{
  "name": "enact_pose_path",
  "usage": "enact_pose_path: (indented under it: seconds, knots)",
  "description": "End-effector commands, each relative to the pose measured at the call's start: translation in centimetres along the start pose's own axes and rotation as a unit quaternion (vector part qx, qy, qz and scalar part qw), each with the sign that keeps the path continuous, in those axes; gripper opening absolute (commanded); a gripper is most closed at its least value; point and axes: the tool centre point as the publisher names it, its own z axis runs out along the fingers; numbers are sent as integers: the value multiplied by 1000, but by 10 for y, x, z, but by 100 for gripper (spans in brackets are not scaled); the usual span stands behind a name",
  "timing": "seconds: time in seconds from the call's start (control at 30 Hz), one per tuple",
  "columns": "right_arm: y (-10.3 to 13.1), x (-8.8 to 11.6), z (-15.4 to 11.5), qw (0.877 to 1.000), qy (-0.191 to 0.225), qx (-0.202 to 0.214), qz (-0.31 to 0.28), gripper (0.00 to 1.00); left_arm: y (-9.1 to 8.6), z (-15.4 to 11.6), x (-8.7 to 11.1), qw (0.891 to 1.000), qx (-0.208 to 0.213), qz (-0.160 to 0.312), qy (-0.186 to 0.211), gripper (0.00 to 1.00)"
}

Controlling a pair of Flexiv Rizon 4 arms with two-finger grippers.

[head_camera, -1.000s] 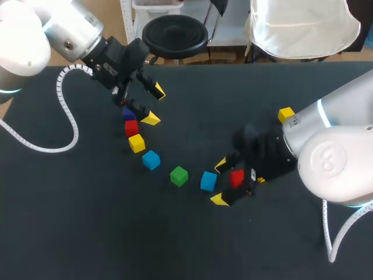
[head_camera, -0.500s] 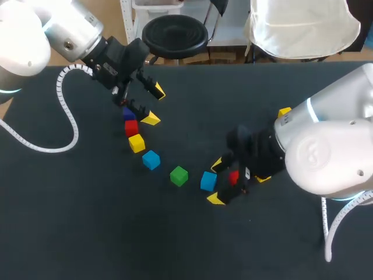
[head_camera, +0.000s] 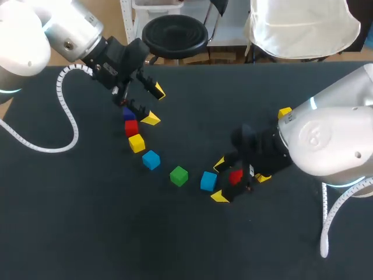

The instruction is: Place the blue cubes, place green cubes on the blue cubes, place the yellow cubes on the green cubes, then place the red cubes on the yellow cubes, and place purple cube on the red cubes.

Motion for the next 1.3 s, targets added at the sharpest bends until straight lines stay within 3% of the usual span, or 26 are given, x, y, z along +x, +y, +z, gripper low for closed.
enact_pose_path:
  seconds: [0.03, 0.63, 0.67, 0.7, 0.73, 0.77, 0.83, 0.87, 0.9, 1.3]
  knots:
    - [-2, -3, 5, 1000, -1, -4, -2, 100, 1, 0, 0, 1000, 1, 0, 1, 100]
    - [-5, -3, 10, 1000, 0, -1, -4, 100, 1, 0, 0, 1000, 1, 0, 1, 100]
    - [-6, -3, 10, 1000, 1, 0, -3, 84, 1, 0, 0, 1000, 1, 0, 1, 100]
    - [-6, -3, 10, 1000, 1, 0, -3, 78, 1, 0, 0, 1000, 1, 0, 1, 100]
    - [-6, -3, 11, 1000, 2, -1, -3, 50, 1, 0, 0, 1000, 1, 0, 1, 100]
    - [-6, -3, 11, 1000, 2, -1, -3, 50, 1, 0, 0, 1000, 1, 0, 1, 100]
    - [-5, -3, 12, 1000, 8, 1, -7, 24, 1, 0, 0, 1000, 1, 0, 1, 100]
    - [-5, -2, 13, 1000, 9, 3, -5, 16, 1, 0, 0, 1000, 1, 0, 1, 100]
    - [-5, -1, 13, 1000, 11, 1, -7, 0, 1, 0, 0, 1000, 1, 0, 1, 100]
    - [0, -1, 2, 1000, 15, 4, -13, 0, 1, 0, 0, 1000, 1, 0, 1, 100]
